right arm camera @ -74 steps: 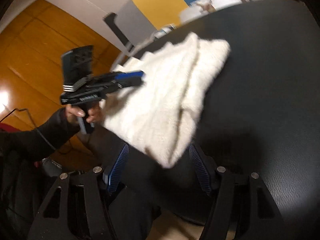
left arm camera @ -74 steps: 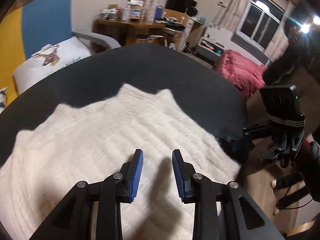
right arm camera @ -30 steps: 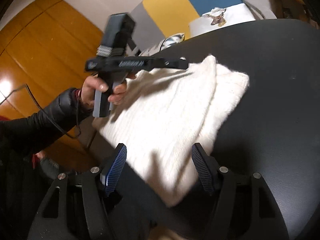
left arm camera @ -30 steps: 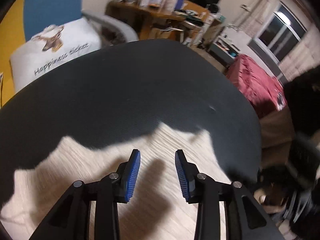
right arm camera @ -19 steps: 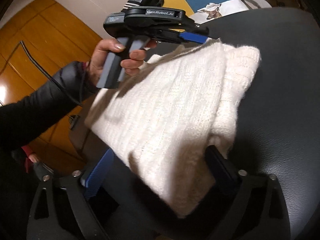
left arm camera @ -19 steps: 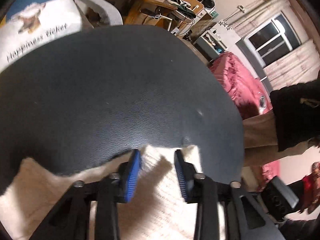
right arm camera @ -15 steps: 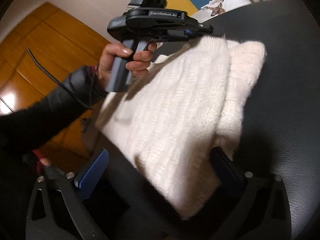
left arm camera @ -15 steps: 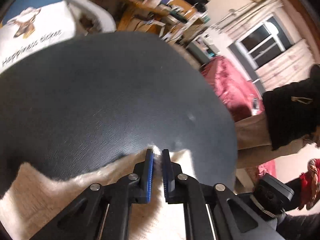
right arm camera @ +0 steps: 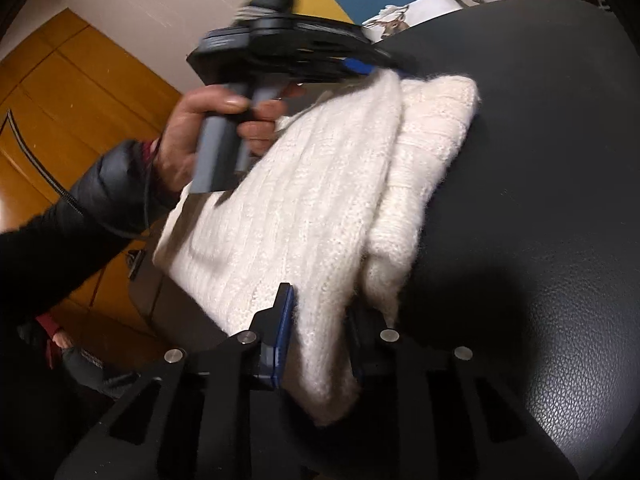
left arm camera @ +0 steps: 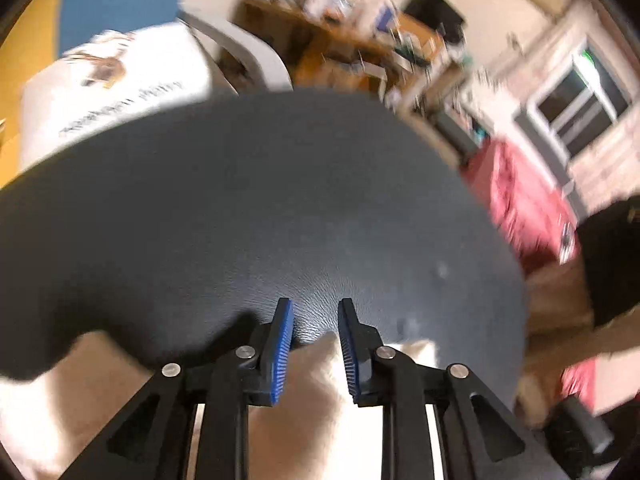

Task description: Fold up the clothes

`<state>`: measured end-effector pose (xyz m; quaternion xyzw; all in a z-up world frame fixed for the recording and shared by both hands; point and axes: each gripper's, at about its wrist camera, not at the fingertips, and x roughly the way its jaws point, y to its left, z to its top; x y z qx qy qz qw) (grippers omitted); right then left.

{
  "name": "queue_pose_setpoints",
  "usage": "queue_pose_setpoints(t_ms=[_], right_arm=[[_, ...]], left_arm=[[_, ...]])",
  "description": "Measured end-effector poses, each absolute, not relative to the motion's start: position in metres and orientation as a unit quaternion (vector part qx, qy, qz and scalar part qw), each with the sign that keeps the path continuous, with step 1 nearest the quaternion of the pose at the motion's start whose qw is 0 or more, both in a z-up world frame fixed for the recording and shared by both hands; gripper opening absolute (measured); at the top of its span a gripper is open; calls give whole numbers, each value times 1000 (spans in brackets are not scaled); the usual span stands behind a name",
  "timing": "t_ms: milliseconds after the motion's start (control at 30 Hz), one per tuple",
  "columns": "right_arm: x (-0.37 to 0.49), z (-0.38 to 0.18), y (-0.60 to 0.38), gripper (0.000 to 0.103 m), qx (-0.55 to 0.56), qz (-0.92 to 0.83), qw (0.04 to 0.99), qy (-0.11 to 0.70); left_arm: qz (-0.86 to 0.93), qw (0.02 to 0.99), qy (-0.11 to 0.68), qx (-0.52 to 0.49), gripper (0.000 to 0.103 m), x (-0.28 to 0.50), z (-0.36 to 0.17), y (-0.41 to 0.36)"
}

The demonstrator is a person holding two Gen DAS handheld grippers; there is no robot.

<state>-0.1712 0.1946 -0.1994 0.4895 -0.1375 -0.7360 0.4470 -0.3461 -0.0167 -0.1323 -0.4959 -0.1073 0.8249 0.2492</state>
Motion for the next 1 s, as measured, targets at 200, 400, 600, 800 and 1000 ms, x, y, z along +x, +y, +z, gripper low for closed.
queue_pose_setpoints(t_ms=[200, 400, 600, 800, 1000], right_arm=[[-167, -167, 208, 45, 447, -792, 401, -110], [-186, -135, 156, 45, 400, -815, 417, -44], [-233, -165, 112, 43, 472, -815, 335, 13], [-222, -150, 124, 45, 459, -823, 333, -24], [-211, -133, 112, 61, 446, -817, 362, -40]], left_arm=[[849, 259, -92, -452, 23, -271, -105, -70], [858, 210, -126, -451, 23, -229, -131, -104], [863, 185, -96, -459, 23, -223, -153, -93], [869, 169, -237, -400, 27, -201, -121, -184], [893, 54, -235, -380, 32, -170, -107, -317]])
